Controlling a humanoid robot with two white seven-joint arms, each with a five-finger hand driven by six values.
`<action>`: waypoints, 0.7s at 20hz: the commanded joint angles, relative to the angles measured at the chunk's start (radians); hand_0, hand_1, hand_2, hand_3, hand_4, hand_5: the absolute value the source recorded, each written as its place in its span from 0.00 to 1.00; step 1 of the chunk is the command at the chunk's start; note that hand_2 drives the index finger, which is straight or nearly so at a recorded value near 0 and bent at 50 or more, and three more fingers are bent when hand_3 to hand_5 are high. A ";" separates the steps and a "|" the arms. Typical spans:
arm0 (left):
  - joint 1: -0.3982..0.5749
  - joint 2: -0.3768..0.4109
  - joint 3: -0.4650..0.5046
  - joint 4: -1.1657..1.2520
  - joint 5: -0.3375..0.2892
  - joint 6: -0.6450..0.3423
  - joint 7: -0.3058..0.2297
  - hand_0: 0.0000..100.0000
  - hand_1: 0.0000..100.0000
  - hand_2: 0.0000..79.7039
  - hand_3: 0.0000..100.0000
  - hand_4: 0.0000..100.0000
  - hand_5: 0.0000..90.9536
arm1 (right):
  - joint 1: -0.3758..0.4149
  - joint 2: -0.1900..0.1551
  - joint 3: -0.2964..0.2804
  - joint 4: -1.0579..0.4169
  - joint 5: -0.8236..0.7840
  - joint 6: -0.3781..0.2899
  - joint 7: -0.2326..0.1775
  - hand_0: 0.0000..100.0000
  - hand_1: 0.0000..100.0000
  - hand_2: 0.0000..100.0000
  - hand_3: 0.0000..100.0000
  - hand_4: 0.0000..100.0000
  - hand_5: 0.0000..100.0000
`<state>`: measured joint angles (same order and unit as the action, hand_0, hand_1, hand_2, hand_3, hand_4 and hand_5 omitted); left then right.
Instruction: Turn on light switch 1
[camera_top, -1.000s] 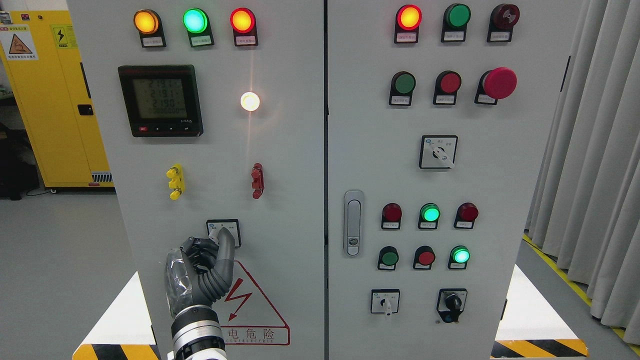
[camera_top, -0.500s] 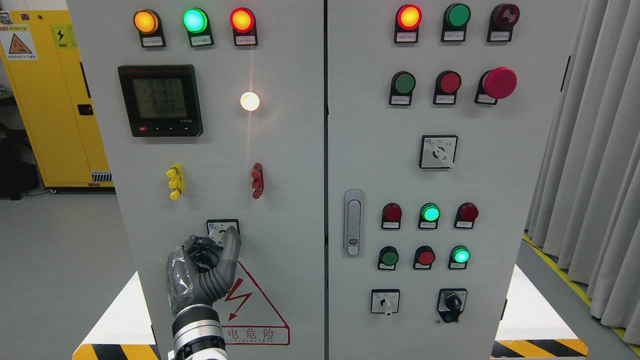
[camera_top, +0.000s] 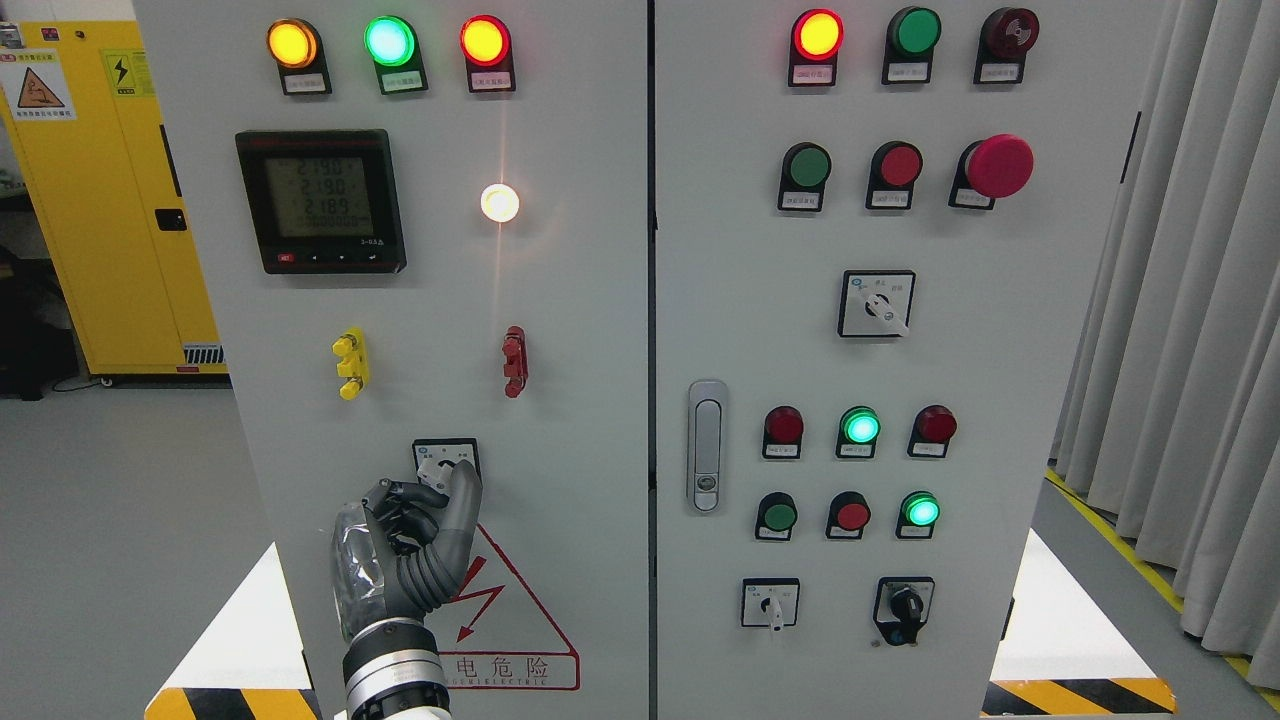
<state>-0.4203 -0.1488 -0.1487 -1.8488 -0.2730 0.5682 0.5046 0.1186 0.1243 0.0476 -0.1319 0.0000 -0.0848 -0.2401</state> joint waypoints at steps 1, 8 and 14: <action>0.017 0.002 0.000 -0.013 0.000 -0.002 0.002 0.17 0.52 0.84 0.96 0.87 0.86 | 0.000 0.000 0.000 0.000 -0.029 0.000 -0.001 0.00 0.50 0.04 0.00 0.00 0.00; 0.070 0.006 0.000 -0.070 0.000 -0.013 0.002 0.16 0.53 0.84 0.96 0.87 0.86 | 0.000 0.000 0.000 0.000 -0.029 0.000 -0.001 0.00 0.50 0.04 0.00 0.00 0.00; 0.179 0.018 0.000 -0.102 -0.003 -0.145 0.002 0.15 0.53 0.85 0.96 0.87 0.86 | 0.000 0.000 0.000 0.000 -0.029 0.000 -0.001 0.00 0.50 0.04 0.00 0.00 0.00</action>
<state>-0.3236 -0.1433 -0.1492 -1.8990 -0.2740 0.4778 0.5054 0.1182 0.1242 0.0476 -0.1319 0.0000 -0.0848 -0.2401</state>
